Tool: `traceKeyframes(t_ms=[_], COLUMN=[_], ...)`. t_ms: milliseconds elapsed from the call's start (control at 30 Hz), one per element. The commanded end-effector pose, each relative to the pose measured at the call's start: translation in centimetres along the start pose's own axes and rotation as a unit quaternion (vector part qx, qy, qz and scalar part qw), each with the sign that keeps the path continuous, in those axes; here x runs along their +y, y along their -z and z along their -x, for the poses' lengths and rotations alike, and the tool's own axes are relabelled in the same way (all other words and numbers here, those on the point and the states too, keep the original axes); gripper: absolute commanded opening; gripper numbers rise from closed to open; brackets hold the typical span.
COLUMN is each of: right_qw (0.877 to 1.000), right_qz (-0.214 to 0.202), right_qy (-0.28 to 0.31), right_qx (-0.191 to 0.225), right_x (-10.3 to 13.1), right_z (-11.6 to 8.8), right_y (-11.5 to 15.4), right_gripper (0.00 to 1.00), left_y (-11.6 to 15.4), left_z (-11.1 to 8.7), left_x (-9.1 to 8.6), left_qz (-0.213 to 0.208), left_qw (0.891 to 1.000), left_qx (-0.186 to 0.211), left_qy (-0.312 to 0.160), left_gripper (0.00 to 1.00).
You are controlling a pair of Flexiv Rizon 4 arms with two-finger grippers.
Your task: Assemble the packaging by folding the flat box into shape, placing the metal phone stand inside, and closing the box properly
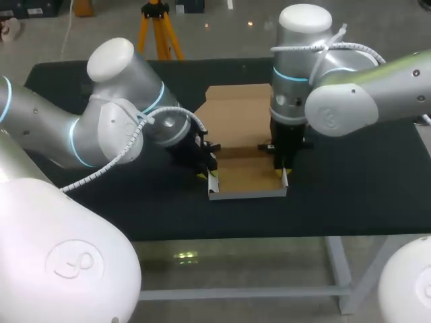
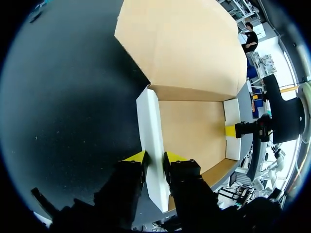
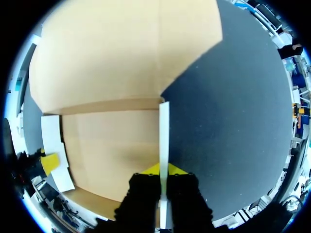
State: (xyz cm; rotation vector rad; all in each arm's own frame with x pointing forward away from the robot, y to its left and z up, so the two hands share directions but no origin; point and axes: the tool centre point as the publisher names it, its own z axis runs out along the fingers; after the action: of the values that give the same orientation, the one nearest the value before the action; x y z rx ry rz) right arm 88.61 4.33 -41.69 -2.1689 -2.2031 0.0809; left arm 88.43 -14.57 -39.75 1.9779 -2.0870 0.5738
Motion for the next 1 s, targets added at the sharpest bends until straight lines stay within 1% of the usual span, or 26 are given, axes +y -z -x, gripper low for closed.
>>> traceKeyframes(t_ms=[33, 100, 333, 467, 767, 900, 1000], right_qw=[1.0, 1.0, 1.0, 1.0, 1.0, 1.0, 1.0], right_qz=[-0.001, -0.001, -0.001, -0.001, -0.001, -0.001, -0.001], right_qy=[0.001, 0.001, 0.001, 0.001, 0.001, 0.001, 0.001], right_qx=[0.0, 0.0, 0.0, 0.0, 0.0, 0.0, 0.0], right_x=[-0.02, -0.02, -0.02, -0.02, -0.02, -0.02, -0.02], right_z=[-0.3, -0.3, -0.3, -0.3, -0.3, -0.3, -0.3], right_y=[0.07, 0.07, 0.07, 0.07, 0.07, 0.07, 0.07], right_gripper=[0.0, 0.0, 0.0, 0.0, 0.0, 0.0, 0.0], left_y=[-0.95, -0.89, -1.24, -1.42, -1.67, -1.7, -1.72], left_z=[-0.52, -0.43, -0.03, 0.21, 0.35, 0.29, 0.29], left_x=[-0.37, -0.52, -0.8, -0.93, -0.87, -0.8, -0.77], left_qz=[-0.002, -0.005, -0.011, -0.012, -0.021, -0.027, -0.029], left_qw=[0.985, 0.983, 0.973, 0.967, 0.958, 0.955, 0.952], left_qx=[-0.171, -0.185, -0.231, -0.253, -0.286, -0.296, -0.304], left_qy=[0.002, 0.004, 0.007, 0.009, 0.016, 0.017, 0.02], left_gripper=[0.23, 0.2, 0.15, 0.15, 0.18, 0.16, 0.12])
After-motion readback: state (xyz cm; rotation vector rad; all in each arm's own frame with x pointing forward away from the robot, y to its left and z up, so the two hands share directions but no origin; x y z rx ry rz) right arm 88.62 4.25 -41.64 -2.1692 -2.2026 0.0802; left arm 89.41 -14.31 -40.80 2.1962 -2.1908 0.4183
